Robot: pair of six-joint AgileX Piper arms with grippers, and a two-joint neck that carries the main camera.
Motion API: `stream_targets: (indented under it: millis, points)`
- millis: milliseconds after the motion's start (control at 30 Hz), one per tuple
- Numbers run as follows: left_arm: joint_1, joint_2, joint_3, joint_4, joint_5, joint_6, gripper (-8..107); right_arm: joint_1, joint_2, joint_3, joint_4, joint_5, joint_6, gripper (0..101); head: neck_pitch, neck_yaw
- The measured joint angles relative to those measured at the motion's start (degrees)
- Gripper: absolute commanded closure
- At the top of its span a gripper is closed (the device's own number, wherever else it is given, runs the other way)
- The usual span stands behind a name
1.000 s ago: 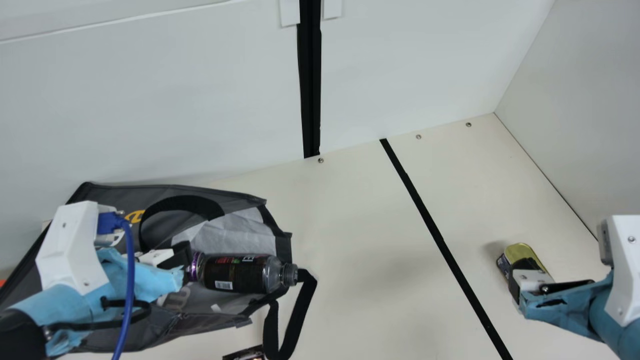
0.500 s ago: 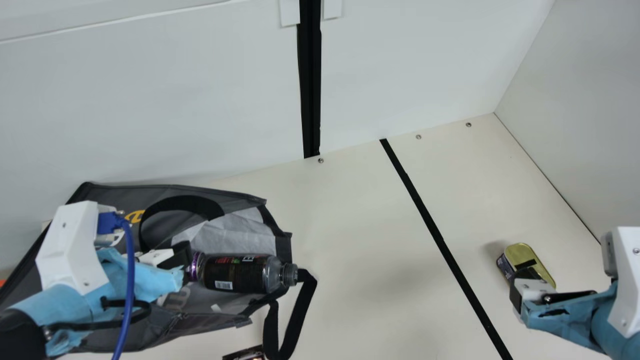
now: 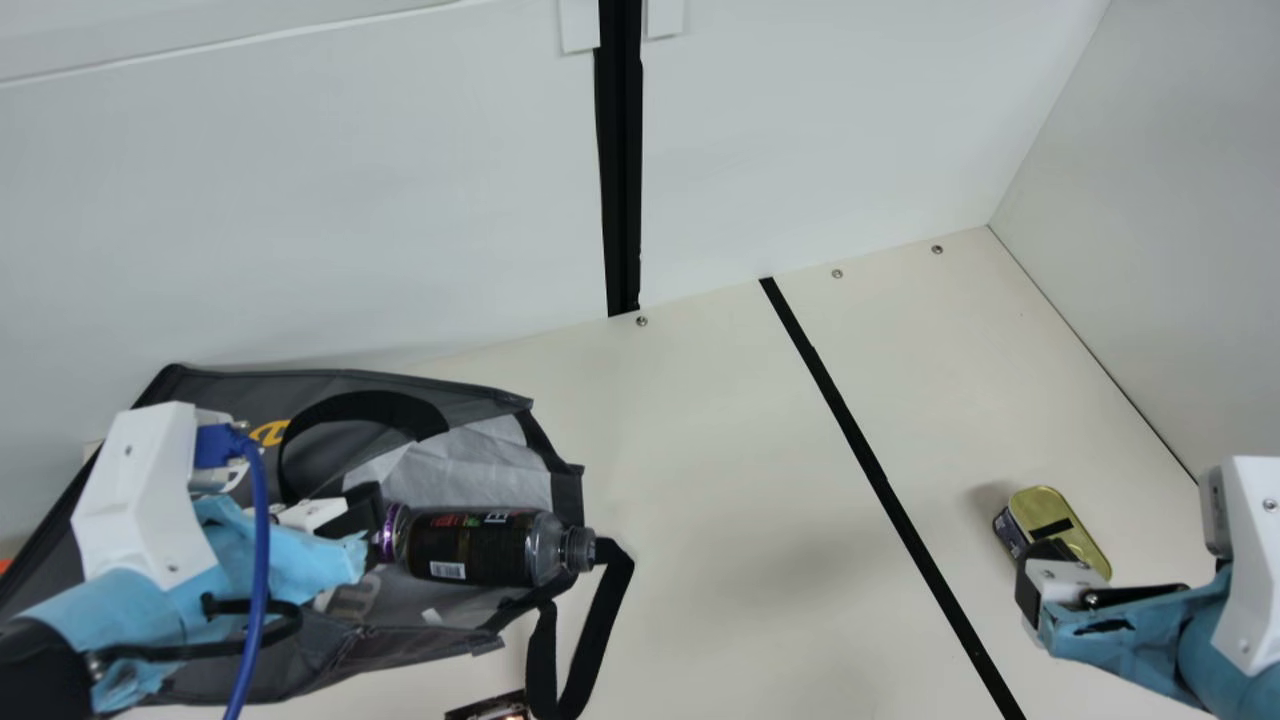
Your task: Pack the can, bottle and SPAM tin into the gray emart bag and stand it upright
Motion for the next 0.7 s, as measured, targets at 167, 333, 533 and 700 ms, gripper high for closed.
stream_targets:
  millis: [167, 333, 533, 700]
  points:
    - [0.0, 0.0, 0.0, 0.0, 0.0, 0.0, 107, 0.1, 0.3, -0.1, 0.2, 0.0, 0.0, 6, 0.0, 0.1]
    - [0.0, 0.0, 0.0, 0.0, 0.0, 0.0, 107, 0.5, 0.8, -0.2, 0.1, 0.0, 0.9, 6, 0.0, 0.1]
    - [0.0, 0.0, 0.0, 0.0, 0.0, 0.0, 107, 1.9, 1.5, -0.8, -0.7, -0.1, 2.1, 6, 0.0, 0.1]
    - [0.0, 0.0, 0.0, 0.0, 0.0, 0.0, 107, 2.9, 2.7, -1.5, -1.9, -0.1, 3.2, 6, 0.0, 0.1]
